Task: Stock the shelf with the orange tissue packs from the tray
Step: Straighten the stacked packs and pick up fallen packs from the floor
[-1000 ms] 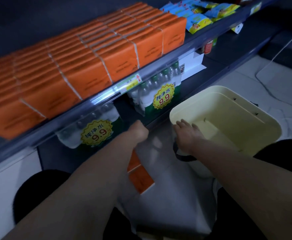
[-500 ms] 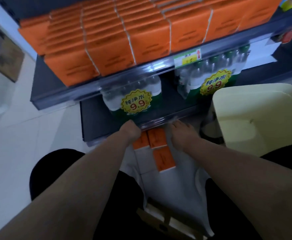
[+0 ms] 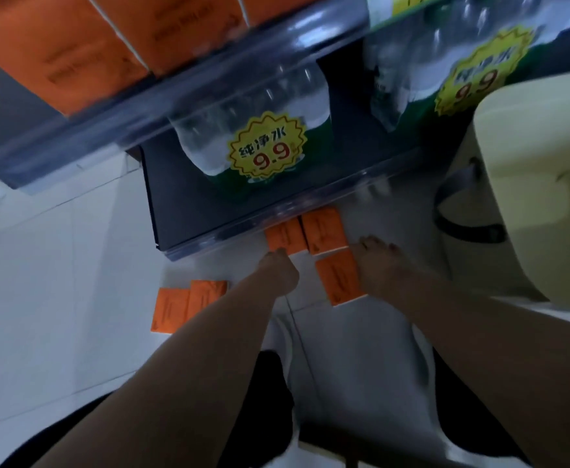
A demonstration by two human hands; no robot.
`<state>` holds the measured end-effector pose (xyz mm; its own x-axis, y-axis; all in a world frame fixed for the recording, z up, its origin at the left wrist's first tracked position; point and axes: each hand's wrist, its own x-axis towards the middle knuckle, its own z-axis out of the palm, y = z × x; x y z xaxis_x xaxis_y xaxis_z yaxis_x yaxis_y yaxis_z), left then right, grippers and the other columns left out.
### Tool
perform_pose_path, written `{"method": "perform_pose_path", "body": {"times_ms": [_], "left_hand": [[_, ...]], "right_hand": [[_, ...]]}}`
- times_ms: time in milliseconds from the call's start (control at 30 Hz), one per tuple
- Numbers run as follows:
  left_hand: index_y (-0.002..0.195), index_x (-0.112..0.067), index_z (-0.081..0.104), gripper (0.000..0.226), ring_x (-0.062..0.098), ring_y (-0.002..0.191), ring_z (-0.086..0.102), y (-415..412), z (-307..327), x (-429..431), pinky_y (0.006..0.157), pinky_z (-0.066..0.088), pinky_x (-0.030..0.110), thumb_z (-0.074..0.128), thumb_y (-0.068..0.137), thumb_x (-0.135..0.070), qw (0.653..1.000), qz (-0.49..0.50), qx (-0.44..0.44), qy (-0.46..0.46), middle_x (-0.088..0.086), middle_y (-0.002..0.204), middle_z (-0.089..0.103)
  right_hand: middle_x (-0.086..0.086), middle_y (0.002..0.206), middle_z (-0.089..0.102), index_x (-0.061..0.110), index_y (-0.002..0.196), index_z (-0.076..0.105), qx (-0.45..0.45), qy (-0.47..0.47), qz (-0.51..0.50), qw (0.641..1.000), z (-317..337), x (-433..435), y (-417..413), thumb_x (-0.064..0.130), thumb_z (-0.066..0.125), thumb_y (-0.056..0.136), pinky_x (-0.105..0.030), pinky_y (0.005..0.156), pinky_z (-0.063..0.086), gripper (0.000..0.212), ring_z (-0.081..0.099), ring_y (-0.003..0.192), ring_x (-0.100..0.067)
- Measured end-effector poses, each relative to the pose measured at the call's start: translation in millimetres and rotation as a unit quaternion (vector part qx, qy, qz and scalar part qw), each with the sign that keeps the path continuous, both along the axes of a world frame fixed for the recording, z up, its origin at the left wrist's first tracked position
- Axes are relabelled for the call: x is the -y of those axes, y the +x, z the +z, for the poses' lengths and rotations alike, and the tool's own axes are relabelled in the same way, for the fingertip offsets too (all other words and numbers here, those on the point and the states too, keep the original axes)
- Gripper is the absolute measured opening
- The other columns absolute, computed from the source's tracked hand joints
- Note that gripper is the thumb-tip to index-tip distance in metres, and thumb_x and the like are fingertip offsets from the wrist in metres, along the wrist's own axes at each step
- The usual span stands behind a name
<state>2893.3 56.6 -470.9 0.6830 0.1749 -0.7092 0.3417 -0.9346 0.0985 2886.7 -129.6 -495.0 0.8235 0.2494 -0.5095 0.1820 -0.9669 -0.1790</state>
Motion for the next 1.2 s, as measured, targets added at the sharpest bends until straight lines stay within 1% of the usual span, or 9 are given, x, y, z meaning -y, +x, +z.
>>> {"method": "perform_pose_path", "body": {"times_ms": [367, 467, 567, 667, 767, 867, 967, 1100, 1200], "left_hand": [[0.152, -0.019, -0.011, 0.093, 0.026, 0.148, -0.001, 22.8, -80.5, -26.7, 0.113, 0.027, 0.051, 0.05, 0.084, 0.004, 0.986, -0.161, -0.037, 0.024, -0.002, 0.16, -0.017], [0.152, -0.018, -0.009, 0.094, 0.024, 0.148, -0.002, 6.5, -98.6, -37.2, 0.116, 0.022, 0.05, 0.054, 0.085, -0.002, 0.976, -0.204, -0.047, 0.051, -0.003, 0.16, -0.008], [0.153, -0.017, -0.001, 0.089, 0.022, 0.148, 0.0, -16.3, -100.1, -45.8, 0.119, 0.014, 0.049, 0.055, 0.084, -0.007, 0.967, -0.238, -0.065, 0.067, 0.0, 0.16, 0.007], [0.151, -0.016, 0.016, 0.083, 0.022, 0.142, 0.02, -17.3, -93.4, -46.6, 0.116, 0.022, 0.039, 0.057, 0.079, -0.007, 0.967, -0.24, 0.073, 0.047, 0.003, 0.153, 0.027], [0.153, -0.016, 0.007, 0.09, 0.021, 0.145, 0.012, 11.4, -96.8, -39.7, 0.117, 0.021, 0.038, 0.058, 0.079, -0.005, 0.965, -0.233, 0.121, 0.011, 0.001, 0.157, 0.012], [0.153, -0.019, -0.007, 0.096, 0.02, 0.148, -0.003, 27.2, -109.0, -32.1, 0.119, 0.016, 0.044, 0.055, 0.082, -0.003, 0.984, -0.176, 0.032, 0.008, -0.003, 0.161, -0.008], [0.154, -0.019, -0.005, 0.091, 0.021, 0.148, -0.003, 7.0, -114.0, -37.8, 0.119, 0.014, 0.048, 0.053, 0.085, -0.005, 0.977, -0.211, -0.017, 0.029, -0.005, 0.161, -0.011], [0.15, -0.016, 0.022, 0.071, 0.023, 0.143, 0.022, -28.7, -104.7, -58.6, 0.116, 0.023, 0.042, 0.051, 0.086, -0.008, 0.955, -0.293, 0.037, 0.04, 0.001, 0.156, 0.021], [0.135, -0.013, 0.044, 0.051, 0.028, 0.122, 0.043, -36.9, -104.0, -63.2, 0.097, 0.04, 0.039, 0.052, 0.085, -0.005, 0.979, -0.157, 0.129, 0.01, 0.007, 0.135, 0.045]], "right_hand": [[-0.003, 0.158, 0.016, 0.017, 0.148, 0.024, -0.055, 0.022, 0.029, 0.998, -49.2, -39.0, 24.4, 0.027, 0.042, 0.095, -0.045, 0.116, 0.015, 0.057, 0.014, 0.146, -0.019], [0.0, 0.161, -0.001, 0.017, 0.153, 0.009, -0.076, 0.02, 0.059, 0.995, -61.0, -44.5, 23.8, 0.027, 0.033, 0.099, -0.047, 0.117, 0.008, 0.06, 0.003, 0.148, -0.02], [0.0, 0.161, 0.002, 0.016, 0.153, 0.006, -0.081, 0.001, 0.065, 0.995, -75.3, -42.7, 16.1, 0.028, 0.035, 0.098, -0.048, 0.117, 0.009, 0.064, 0.004, 0.148, -0.021], [-0.001, 0.159, 0.013, 0.015, 0.152, 0.009, -0.063, -0.007, 0.044, 0.997, -79.9, -41.7, 8.2, 0.031, 0.036, 0.098, -0.049, 0.117, 0.009, 0.062, 0.008, 0.147, -0.021], [0.001, 0.16, 0.005, 0.017, 0.153, 0.006, -0.041, 0.022, 0.033, 0.998, -77.1, -43.6, 14.1, 0.032, 0.028, 0.1, -0.049, 0.117, 0.003, 0.059, 0.003, 0.148, -0.019], [0.002, 0.161, -0.005, 0.02, 0.153, 0.002, -0.06, 0.027, 0.045, 0.997, -78.7, -44.9, 29.2, 0.034, 0.027, 0.101, -0.049, 0.118, 0.001, 0.059, -0.005, 0.148, -0.018], [0.002, 0.16, 0.007, 0.02, 0.153, 0.012, -0.082, 0.034, 0.037, 0.995, -83.8, -43.4, 32.5, 0.035, 0.029, 0.1, -0.049, 0.118, 0.007, 0.057, 0.006, 0.147, -0.017], [0.003, 0.15, 0.031, 0.021, 0.143, 0.036, -0.06, 0.017, 0.041, 0.997, -85.8, -41.8, -3.5, 0.037, 0.033, 0.096, -0.045, 0.113, 0.018, 0.049, 0.028, 0.137, -0.02], [0.001, 0.14, 0.043, 0.02, 0.133, 0.047, -0.054, 0.033, 0.043, 0.997, -84.4, -43.4, -23.3, 0.041, 0.026, 0.092, -0.045, 0.111, 0.02, 0.051, 0.036, 0.13, -0.023]]}}
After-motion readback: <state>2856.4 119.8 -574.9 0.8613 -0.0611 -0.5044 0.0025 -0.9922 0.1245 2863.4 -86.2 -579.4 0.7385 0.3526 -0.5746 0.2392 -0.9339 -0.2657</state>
